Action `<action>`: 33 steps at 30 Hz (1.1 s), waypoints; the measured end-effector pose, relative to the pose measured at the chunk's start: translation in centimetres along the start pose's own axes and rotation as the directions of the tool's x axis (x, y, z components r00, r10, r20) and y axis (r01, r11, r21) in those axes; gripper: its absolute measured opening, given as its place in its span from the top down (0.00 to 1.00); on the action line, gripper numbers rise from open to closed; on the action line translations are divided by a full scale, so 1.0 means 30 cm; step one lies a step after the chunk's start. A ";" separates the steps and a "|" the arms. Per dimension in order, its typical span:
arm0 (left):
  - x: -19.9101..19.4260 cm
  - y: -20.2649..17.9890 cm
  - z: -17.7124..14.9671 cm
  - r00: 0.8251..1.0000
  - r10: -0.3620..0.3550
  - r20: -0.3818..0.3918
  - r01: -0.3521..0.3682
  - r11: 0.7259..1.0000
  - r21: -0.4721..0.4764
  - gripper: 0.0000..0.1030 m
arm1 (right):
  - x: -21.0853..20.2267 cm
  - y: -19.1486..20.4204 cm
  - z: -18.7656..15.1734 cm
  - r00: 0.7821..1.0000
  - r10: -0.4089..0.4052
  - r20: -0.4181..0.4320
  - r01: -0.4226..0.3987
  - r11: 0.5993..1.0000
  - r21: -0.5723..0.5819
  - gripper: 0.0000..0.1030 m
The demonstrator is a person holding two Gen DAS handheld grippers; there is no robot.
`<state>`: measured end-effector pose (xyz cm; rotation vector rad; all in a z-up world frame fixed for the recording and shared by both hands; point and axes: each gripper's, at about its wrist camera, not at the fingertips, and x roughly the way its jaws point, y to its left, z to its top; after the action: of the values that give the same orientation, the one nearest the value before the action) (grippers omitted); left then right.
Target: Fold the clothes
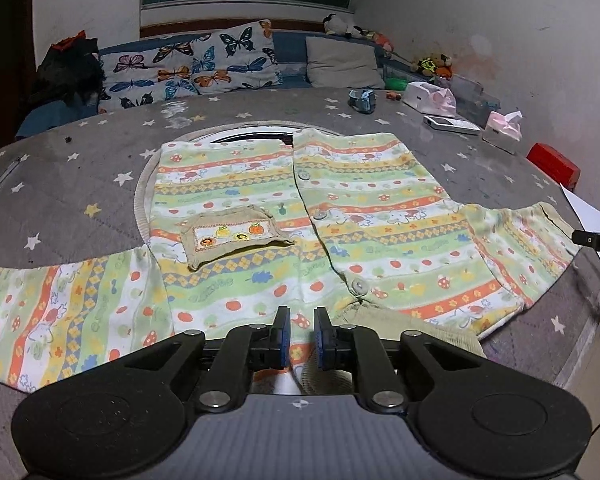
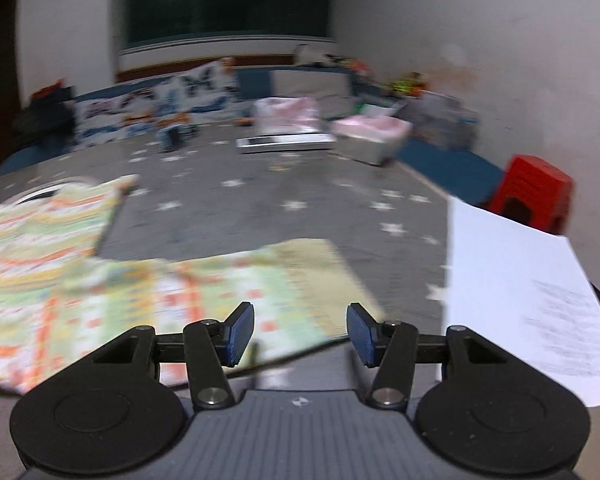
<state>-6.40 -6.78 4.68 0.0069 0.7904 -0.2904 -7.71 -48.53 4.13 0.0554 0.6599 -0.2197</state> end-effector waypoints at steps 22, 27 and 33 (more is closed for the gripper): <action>0.021 -0.084 0.031 1.000 -0.019 -0.004 0.019 0.999 0.045 0.74 | 0.059 -0.061 0.008 0.999 0.031 0.028 -0.034 0.995 0.089 0.93; 0.039 -0.094 0.017 0.999 -0.034 -0.018 0.035 0.998 0.049 0.74 | -0.023 0.002 0.087 0.985 0.144 0.096 -0.150 0.987 0.058 0.93; 0.017 -0.048 0.007 1.000 -0.028 0.005 0.028 1.000 0.015 0.72 | -0.104 0.179 0.187 0.940 0.312 0.137 -0.308 0.950 -0.046 0.94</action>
<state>-6.28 -8.33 4.63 0.0086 0.7833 -0.3226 -5.55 -43.40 10.37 0.1185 0.5023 0.0885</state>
